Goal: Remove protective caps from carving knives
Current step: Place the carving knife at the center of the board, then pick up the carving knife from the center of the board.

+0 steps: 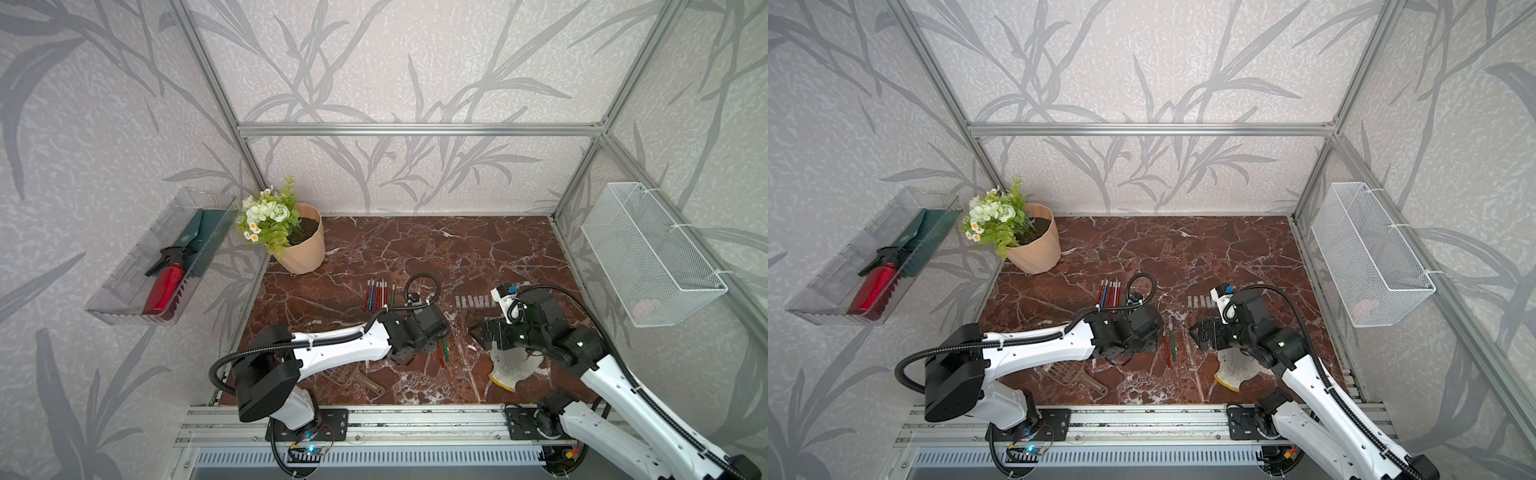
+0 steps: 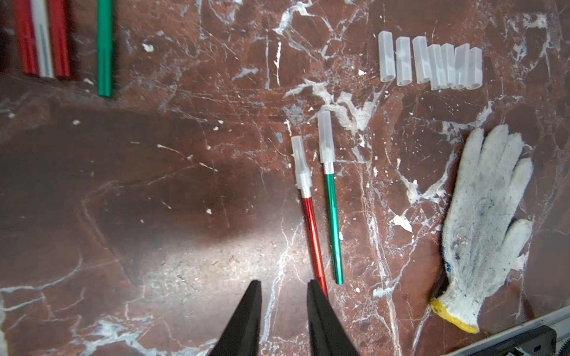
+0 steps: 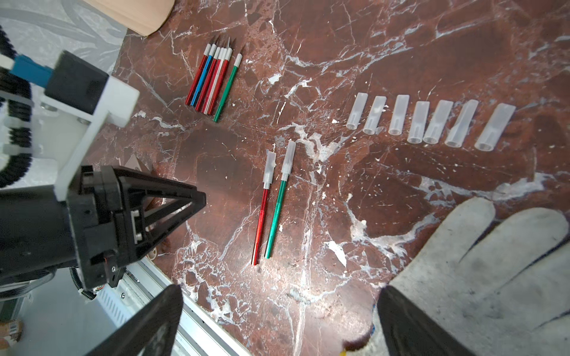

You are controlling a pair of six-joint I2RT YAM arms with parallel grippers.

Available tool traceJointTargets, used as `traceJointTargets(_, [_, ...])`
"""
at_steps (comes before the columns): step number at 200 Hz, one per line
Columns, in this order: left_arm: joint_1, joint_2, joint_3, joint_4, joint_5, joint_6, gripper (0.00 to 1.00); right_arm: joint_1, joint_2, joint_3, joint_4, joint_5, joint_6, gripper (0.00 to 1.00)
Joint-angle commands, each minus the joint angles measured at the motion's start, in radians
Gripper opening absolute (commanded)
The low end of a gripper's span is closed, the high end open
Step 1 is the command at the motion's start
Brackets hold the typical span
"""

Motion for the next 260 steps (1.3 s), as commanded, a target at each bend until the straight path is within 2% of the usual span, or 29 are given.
traceJointTargets(1, [-0.024,0.043,0.004,0.034,-0.045,-0.067,0.3,0.005,-0.033,-0.016,-0.04,-0.003,0.018,0.99])
traceJointTargets(66, [-0.08,0.182,0.085,0.031,-0.025,-0.061,0.3,0.006,-0.057,-0.032,-0.03,0.001,0.023,0.99])
traceJointTargets(163, [-0.08,0.259,0.093,0.098,0.0,-0.049,0.3,0.006,-0.051,-0.031,-0.028,0.0,0.021,0.99])
traceJointTargets(260, [-0.061,0.305,0.102,0.061,-0.015,-0.039,0.19,0.006,-0.022,-0.026,-0.023,0.016,0.018,0.99])
